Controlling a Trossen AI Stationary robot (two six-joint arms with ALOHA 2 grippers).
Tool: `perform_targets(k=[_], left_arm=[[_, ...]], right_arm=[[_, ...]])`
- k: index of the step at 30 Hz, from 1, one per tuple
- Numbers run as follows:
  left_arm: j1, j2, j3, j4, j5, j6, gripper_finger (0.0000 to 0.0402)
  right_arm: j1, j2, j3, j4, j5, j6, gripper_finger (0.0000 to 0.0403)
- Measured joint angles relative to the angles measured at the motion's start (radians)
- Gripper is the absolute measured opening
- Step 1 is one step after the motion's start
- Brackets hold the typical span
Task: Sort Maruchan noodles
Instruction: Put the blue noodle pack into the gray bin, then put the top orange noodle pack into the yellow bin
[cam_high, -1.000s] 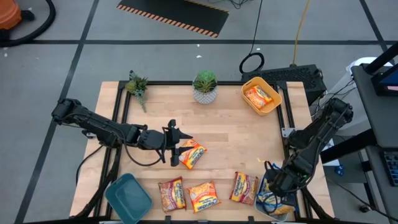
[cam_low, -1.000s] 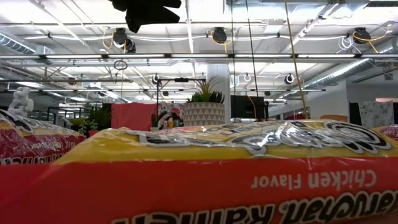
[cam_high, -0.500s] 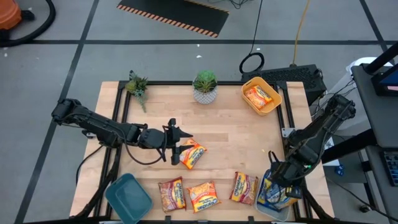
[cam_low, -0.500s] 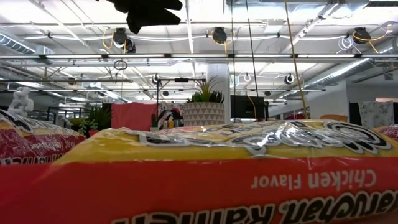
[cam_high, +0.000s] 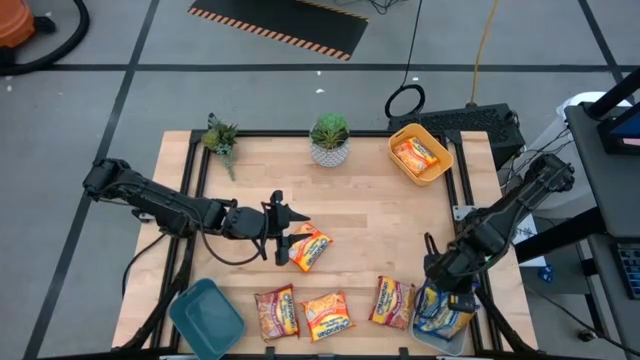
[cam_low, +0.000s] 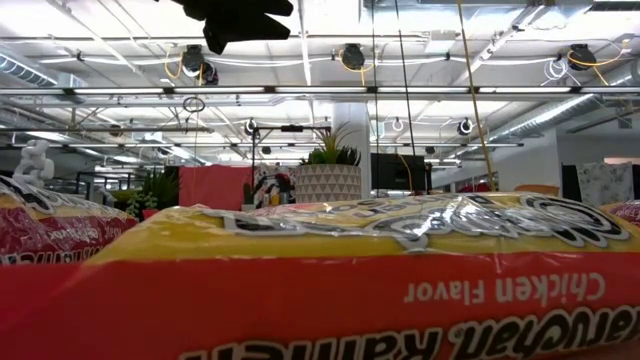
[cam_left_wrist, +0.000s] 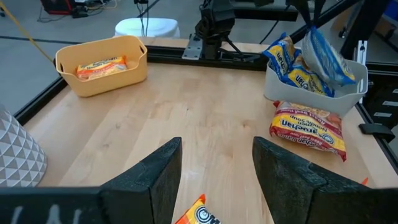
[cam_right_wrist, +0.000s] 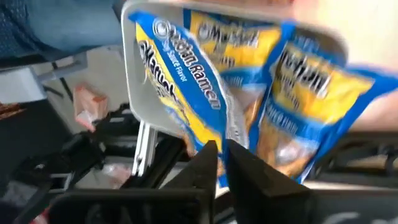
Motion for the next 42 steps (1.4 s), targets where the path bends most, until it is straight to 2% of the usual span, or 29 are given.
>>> perform_targets(k=[3,7,11,15,19,21,26,31,37,42], left_arm=[[0.0,0.0,0.0,0.0,0.0,0.0,0.0202],[0.0,0.0,0.0,-0.001,0.0,0.0,0.0202],[0.0,0.0,0.0,-0.002,0.0,0.0,0.0202],[0.0,0.0,0.0,-0.002,0.0,0.0,0.0202],[0.0,0.0,0.0,-0.002,0.0,0.0,0.0202],[0.0,0.0,0.0,-0.003,0.002,0.0,0.0202],[0.0,0.0,0.0,-0.032,0.05,0.004,0.0202],[0.0,0.0,0.0,-0.092,0.051,0.001,0.0202],[0.0,0.0,0.0,-0.13,0.051,-0.019,0.0202],[0.0,0.0,0.0,-0.157,0.052,-0.023,0.0202]], right_arm=[[-0.008,0.0,0.0,0.007,0.037,-0.005,0.0067],[-0.023,0.0,0.0,0.006,0.035,0.001,0.0114],[-0.048,0.0,0.0,0.017,0.087,-0.004,0.0138],[-0.067,0.0,0.0,0.111,0.255,-0.115,0.014],[-0.072,0.0,-0.019,0.299,0.499,-0.223,0.0135],[-0.083,0.001,-0.045,0.387,0.566,-0.263,0.0133],[-0.147,0.047,-0.112,0.452,0.608,-0.253,0.0133],[-0.251,0.094,-0.19,0.589,0.585,-0.265,0.0133],[-0.361,0.132,-0.243,0.885,0.583,-0.542,0.0133],[-0.42,0.169,-0.26,1.013,0.62,-0.692,0.0133]])
